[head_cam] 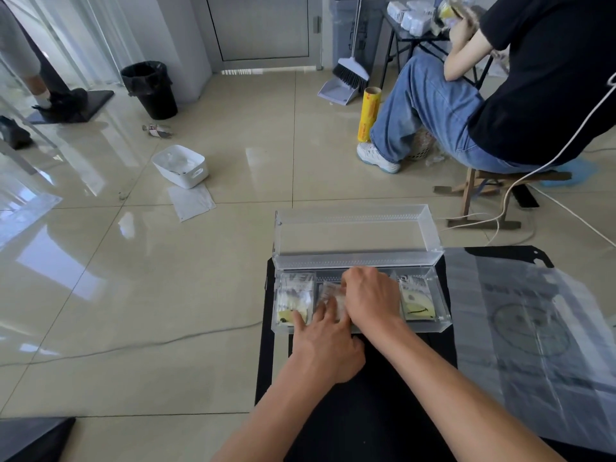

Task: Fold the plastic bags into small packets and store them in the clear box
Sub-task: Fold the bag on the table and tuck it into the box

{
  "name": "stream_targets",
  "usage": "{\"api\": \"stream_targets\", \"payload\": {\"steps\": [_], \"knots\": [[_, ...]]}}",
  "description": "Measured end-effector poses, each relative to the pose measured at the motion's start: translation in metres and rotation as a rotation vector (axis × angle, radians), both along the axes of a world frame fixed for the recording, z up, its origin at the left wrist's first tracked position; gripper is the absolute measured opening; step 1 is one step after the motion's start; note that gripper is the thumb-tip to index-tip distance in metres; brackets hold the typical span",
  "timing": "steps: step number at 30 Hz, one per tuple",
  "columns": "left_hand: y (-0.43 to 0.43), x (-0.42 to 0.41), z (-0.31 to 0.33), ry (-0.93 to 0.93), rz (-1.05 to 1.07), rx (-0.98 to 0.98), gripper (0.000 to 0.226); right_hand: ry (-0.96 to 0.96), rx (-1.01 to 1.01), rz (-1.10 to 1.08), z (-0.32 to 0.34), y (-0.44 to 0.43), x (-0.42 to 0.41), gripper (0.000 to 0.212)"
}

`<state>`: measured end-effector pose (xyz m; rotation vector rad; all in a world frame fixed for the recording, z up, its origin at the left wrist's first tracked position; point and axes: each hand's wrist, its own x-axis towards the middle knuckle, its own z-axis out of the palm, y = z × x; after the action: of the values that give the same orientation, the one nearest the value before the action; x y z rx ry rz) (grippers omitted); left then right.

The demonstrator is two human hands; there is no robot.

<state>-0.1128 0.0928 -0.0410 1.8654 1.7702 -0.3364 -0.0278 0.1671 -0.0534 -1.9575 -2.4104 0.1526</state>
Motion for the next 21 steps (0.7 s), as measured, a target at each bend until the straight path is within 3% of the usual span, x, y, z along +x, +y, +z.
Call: {"api": "stream_targets", "payload": {"steps": [11,15,17,21], "knots": [[-0.036,0.012,0.032,0.063,-0.034,0.253,0.072,0.279,-0.073,0.100,0.032,-0.008,0.025,0.025],[-0.052,0.020,0.049,-0.008,-0.028,0.307,0.036,0.402,-0.065,0.046,0.050,-0.015,0.046,0.025],[-0.063,0.026,0.054,-0.059,-0.041,0.279,0.024,0.416,-0.049,-0.021,0.056,-0.020,0.062,0.023],[-0.078,0.036,0.057,-0.066,-0.081,0.111,0.025,0.312,-0.030,-0.246,0.060,-0.027,0.114,0.018]]}}
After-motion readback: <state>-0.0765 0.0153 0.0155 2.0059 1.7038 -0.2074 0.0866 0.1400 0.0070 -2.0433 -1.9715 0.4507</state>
